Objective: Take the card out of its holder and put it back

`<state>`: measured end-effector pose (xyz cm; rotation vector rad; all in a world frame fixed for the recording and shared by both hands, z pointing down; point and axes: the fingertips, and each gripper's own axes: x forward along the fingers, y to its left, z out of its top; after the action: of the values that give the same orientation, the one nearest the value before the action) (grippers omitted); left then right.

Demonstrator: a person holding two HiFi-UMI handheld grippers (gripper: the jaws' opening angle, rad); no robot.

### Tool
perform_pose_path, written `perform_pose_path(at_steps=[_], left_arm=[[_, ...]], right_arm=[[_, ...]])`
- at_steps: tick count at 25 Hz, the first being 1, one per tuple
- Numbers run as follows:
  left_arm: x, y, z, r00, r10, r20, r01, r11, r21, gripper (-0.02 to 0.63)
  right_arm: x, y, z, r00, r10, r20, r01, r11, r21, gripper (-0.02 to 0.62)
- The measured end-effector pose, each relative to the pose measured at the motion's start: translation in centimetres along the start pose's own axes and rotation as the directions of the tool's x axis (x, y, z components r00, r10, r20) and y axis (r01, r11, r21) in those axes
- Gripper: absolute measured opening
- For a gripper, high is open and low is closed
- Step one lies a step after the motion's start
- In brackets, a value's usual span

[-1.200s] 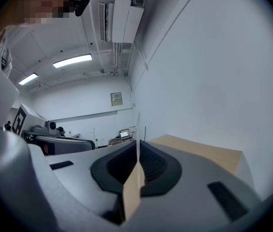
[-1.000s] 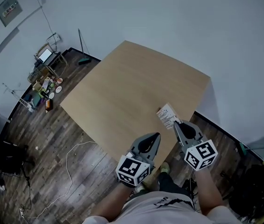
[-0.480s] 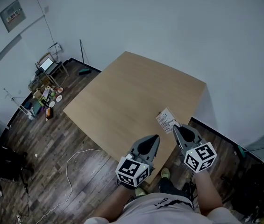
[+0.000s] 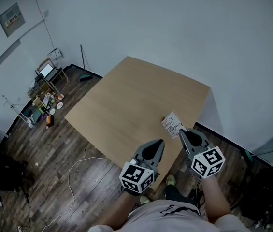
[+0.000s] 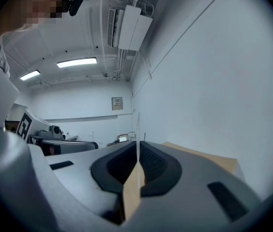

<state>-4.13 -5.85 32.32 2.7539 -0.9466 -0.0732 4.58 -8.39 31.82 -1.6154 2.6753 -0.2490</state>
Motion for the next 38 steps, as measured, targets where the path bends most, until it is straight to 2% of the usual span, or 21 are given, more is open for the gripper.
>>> perform_pose_path(at_steps=[11,18,23,29,38], left_arm=[[1.9,0.8,-2.1,0.999,0.016,-0.041,-0.017,1.000,-0.017,0.012],[6.3,3.1,-4.2,0.996,0.051,-0.071,-0.054,0.998,-0.039,0.014],[10.5,5.2,-5.5,0.990,0.104,-0.093,-0.110,0.993,-0.052,0.012],[14.3,8.8,-8.6,0.983,0.152,-0.107,-0.159,0.986,-0.054,0.012],[17.0,14.0,-12.2,0.965,0.212,-0.155,-0.226,0.971,-0.080,0.014]], right_arm=[[0.6,-2.8,-1.3,1.000,-0.010,-0.013,0.010,1.000,0.005,0.026],[3.5,-7.7,-3.8,0.999,0.004,-0.041,-0.003,1.000,0.020,0.026],[6.4,-12.4,-5.5,0.996,0.034,-0.078,-0.032,0.999,0.031,0.026],[10.4,-17.3,-10.2,0.990,0.079,-0.119,-0.071,0.995,0.070,0.026],[15.6,-19.2,-16.7,0.972,0.148,-0.184,-0.135,0.987,0.083,0.026]])
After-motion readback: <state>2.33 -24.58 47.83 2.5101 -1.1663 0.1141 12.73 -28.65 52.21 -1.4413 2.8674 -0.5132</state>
